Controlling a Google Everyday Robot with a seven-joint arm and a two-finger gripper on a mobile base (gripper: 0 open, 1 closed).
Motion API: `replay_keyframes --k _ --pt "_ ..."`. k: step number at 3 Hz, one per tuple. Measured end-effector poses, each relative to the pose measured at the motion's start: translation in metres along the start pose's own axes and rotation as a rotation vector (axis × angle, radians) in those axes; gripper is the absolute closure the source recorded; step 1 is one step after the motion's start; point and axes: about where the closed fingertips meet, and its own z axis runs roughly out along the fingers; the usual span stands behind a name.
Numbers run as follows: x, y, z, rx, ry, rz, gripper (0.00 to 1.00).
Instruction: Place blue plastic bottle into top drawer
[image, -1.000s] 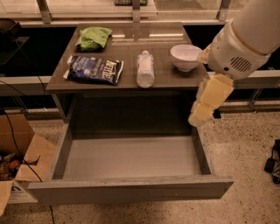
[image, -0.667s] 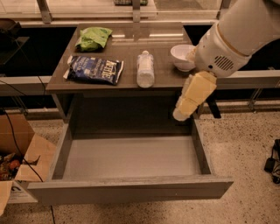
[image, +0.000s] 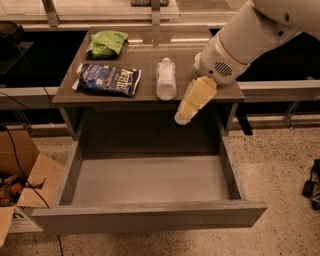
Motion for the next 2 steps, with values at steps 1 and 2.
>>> replay_keyframes --k 1,2 --pt "-0.006 -0.011 0.014 0.028 -0.033 0.044 0.00" --pt "-0.019 -0.039 0.042 0.066 -0.117 0.132 0.00"
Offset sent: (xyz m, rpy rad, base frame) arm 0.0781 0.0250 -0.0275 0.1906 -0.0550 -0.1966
